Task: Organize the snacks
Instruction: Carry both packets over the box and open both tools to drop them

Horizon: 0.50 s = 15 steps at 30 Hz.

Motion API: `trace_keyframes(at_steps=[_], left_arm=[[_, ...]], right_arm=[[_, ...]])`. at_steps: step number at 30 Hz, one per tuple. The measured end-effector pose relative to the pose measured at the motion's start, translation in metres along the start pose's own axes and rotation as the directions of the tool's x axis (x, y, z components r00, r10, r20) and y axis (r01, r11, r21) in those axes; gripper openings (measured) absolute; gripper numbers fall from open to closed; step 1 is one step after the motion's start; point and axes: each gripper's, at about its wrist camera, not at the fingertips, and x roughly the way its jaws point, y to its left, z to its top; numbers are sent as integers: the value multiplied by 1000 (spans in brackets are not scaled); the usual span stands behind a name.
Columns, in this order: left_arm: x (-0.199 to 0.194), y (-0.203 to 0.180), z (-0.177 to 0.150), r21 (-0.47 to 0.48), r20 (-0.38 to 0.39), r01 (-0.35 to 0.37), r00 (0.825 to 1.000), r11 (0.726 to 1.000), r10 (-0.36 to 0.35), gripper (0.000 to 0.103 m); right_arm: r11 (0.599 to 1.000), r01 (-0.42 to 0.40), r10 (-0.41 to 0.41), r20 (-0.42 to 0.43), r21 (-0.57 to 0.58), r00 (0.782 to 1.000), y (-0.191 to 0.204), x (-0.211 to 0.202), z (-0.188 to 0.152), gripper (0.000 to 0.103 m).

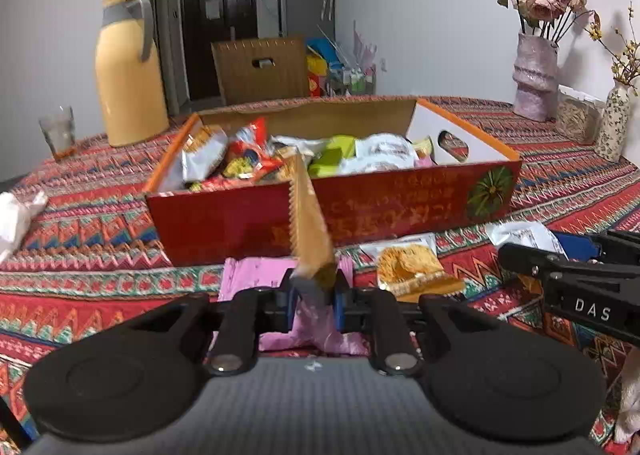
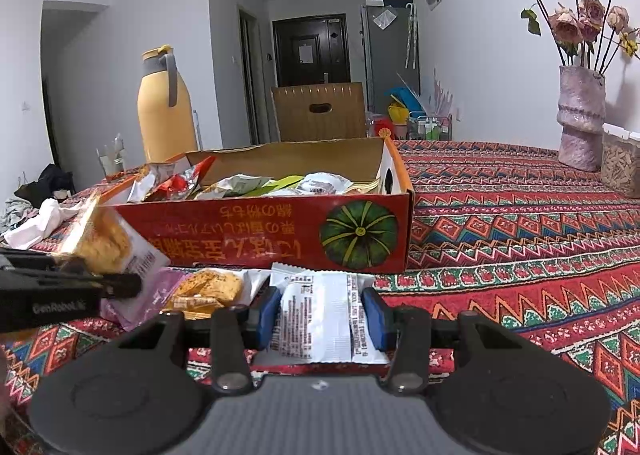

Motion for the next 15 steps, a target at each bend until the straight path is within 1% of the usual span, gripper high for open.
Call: trace_keyframes(at_steps=[8, 15], left_arm=[[-7, 10, 0, -25, 19, 7, 1000, 1000, -6, 16], [-19, 13, 9, -30, 69, 13, 998, 999, -11, 16]], right_arm=[[1000, 21, -21, 3, -15, 1000, 3, -1, 0, 44], [1000, 22, -22, 8, -20, 1000, 5, -2, 3, 44]])
